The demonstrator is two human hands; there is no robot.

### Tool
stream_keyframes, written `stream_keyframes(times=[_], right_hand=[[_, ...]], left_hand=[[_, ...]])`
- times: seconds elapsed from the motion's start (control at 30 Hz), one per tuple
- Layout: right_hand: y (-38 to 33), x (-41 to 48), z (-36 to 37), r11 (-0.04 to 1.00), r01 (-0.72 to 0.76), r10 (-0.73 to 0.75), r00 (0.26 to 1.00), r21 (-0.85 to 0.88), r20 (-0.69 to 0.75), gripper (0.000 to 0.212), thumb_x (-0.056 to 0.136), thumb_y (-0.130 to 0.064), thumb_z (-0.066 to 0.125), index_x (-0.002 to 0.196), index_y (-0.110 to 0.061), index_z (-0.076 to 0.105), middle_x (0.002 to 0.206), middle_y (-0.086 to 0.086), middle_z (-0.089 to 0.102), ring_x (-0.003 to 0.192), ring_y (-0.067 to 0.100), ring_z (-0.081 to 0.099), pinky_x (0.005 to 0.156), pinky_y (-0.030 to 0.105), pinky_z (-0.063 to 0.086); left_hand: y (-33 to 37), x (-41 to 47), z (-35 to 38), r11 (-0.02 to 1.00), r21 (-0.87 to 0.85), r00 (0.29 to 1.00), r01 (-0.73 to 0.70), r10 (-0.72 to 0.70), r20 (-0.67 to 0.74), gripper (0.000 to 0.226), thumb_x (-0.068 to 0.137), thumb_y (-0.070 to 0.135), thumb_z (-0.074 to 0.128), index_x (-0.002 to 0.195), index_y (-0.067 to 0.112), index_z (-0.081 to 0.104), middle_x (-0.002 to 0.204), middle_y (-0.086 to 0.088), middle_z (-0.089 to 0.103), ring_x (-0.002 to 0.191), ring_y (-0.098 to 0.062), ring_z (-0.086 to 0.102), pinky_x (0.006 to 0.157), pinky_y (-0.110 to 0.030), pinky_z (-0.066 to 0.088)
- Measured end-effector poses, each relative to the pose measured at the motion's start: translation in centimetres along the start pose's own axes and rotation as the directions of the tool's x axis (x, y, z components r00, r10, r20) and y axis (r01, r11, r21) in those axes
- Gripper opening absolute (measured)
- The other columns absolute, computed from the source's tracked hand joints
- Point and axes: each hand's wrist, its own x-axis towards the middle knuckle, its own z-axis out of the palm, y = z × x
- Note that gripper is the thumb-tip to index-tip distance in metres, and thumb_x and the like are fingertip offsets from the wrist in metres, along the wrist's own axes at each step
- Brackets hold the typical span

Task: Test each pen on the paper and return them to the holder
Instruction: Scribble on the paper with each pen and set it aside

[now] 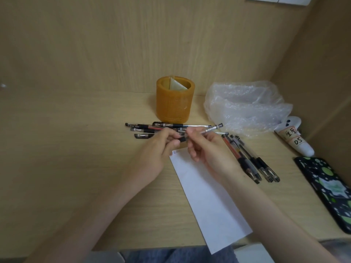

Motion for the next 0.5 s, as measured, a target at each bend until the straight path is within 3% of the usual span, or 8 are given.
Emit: stream_keyframes(times=[0.07, 0.23, 0.3, 0.4, 0.5], right_hand=[[0.3, 0.2, 0.0, 0.996, 0.043, -0.044, 0.999, -0.077, -0.009, 0.023, 0.096, -0.017, 0.054, 0.078, -0.003, 0.055, 0.060, 0.009, 0.050, 0.044, 0.015, 0.042, 0.039, 0.020, 0.033], [0.2, -0.2, -0.4, 0.984, 0.099, -0.090, 0.993, -0.147, 0.072, 0.033, 0.097, -0.016, 0.052, 0.077, 0.010, 0.058, 0.063, 0.019, 0.051, 0.042, 0.013, 0.043, 0.040, 0.019, 0.032], [0.2, -0.2, -0.5, 0.983, 0.121, -0.110, 0.990, -0.136, 0.085, 0.034, 0.097, -0.015, 0.052, 0.076, 0.011, 0.058, 0.060, 0.017, 0.051, 0.046, 0.021, 0.043, 0.042, 0.020, 0.033], [0.2, -0.1, -0.6, 0.985, 0.134, -0.122, 0.986, -0.112, 0.109, 0.034, 0.097, -0.018, 0.053, 0.071, 0.003, 0.056, 0.052, 0.005, 0.052, 0.047, 0.022, 0.040, 0.053, 0.034, 0.032], [0.2, -0.2, -1.0, 0.988, 0.128, -0.117, 0.986, -0.088, 0.117, 0.029, 0.091, -0.023, 0.054, 0.077, 0.002, 0.056, 0.057, 0.011, 0.048, 0.049, 0.018, 0.044, 0.052, 0.032, 0.026]], left_hand=[[0.1, 0.0, 0.2, 0.999, 0.020, 0.996, 0.042, -0.044, 0.079, 0.011, 0.097, 0.025, 0.040, 0.104, 0.023, 0.048, 0.076, 0.011, 0.057, 0.072, -0.002, 0.054, 0.070, -0.021, 0.041], [0.2, -0.2, -0.1, 0.996, -0.039, 0.994, 0.083, -0.081, 0.073, 0.024, 0.096, 0.030, 0.042, 0.088, 0.023, 0.064, 0.066, 0.024, 0.058, 0.066, 0.002, 0.051, 0.063, -0.017, 0.037], [0.3, -0.1, -0.2, 0.986, -0.110, 0.989, 0.128, -0.118, 0.092, 0.025, 0.095, 0.033, 0.043, 0.086, 0.028, 0.066, 0.062, 0.016, 0.054, 0.061, -0.002, 0.047, 0.061, -0.020, 0.037], [1.1, -0.1, -0.4, 0.949, -0.233, 0.974, 0.212, -0.184, 0.136, 0.025, 0.093, 0.033, 0.047, 0.083, 0.030, 0.070, 0.055, 0.008, 0.044, 0.051, -0.004, 0.039, 0.052, -0.013, 0.033], [2.0, -0.4, -1.0, 0.909, -0.319, 0.959, 0.269, -0.220, 0.181, 0.019, 0.091, 0.030, 0.052, 0.095, 0.025, 0.070, 0.045, 0.009, 0.051, 0.045, 0.009, 0.047, 0.046, -0.005, 0.032]])
